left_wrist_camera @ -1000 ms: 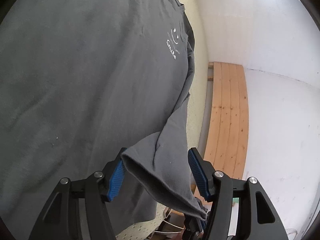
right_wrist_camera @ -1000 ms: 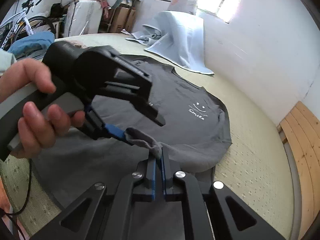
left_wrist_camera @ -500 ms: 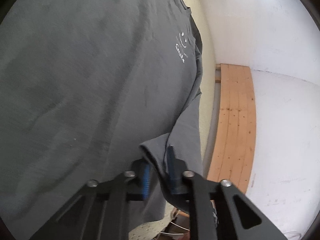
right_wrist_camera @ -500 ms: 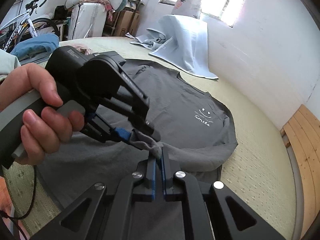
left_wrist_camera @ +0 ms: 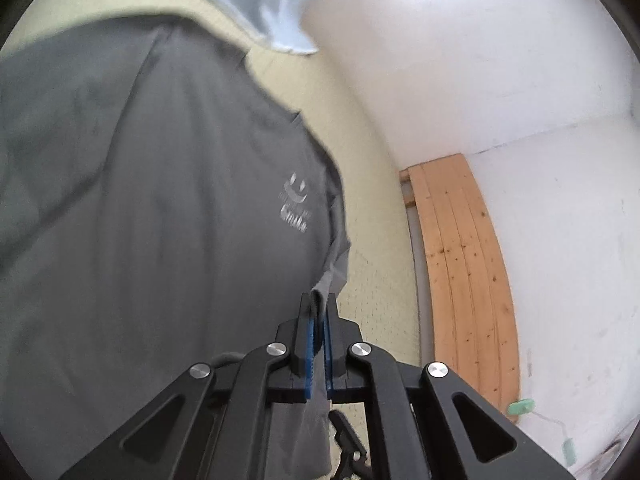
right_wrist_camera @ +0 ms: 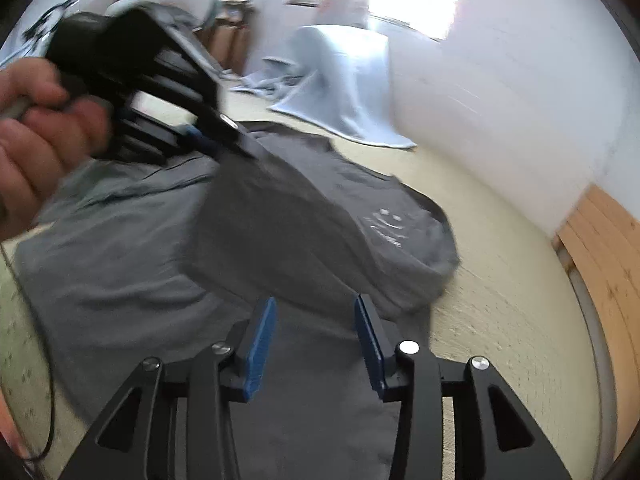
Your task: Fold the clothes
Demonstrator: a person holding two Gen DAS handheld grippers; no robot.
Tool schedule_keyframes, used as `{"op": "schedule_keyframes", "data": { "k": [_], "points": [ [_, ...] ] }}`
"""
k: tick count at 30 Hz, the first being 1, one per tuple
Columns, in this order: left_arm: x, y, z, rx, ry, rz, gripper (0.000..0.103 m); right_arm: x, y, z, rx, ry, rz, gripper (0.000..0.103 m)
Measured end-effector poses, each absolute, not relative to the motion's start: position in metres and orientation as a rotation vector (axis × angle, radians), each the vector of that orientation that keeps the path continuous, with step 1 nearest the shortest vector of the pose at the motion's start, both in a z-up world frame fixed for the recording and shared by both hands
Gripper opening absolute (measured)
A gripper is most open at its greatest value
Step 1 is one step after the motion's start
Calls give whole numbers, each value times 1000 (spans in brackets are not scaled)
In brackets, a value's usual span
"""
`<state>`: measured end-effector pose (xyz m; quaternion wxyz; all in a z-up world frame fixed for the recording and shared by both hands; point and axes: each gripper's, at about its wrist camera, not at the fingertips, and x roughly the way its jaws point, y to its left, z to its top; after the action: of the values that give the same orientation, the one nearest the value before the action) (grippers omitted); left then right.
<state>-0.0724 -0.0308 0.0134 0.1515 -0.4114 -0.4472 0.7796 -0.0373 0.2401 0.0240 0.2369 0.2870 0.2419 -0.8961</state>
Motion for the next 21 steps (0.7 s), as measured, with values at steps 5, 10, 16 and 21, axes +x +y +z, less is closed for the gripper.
{"op": "schedule_keyframes", "data": {
  "k": [5,10,16,21],
  "points": [
    [-99,-29,71,-1113,-1131,2351,2,-74,270,27,840,535,-2572,51],
    [-116,-39,118,-1050,-1025,2450,2,-116,293,15,893,494,-2627,67],
    [-142,-43,158,-1013,-919,2533,2,-168,310,0,957,354,-2638,70],
    [-158,-41,186,-972,-879,2550,2,-203,308,-7,953,265,-2614,72]
  ]
}}
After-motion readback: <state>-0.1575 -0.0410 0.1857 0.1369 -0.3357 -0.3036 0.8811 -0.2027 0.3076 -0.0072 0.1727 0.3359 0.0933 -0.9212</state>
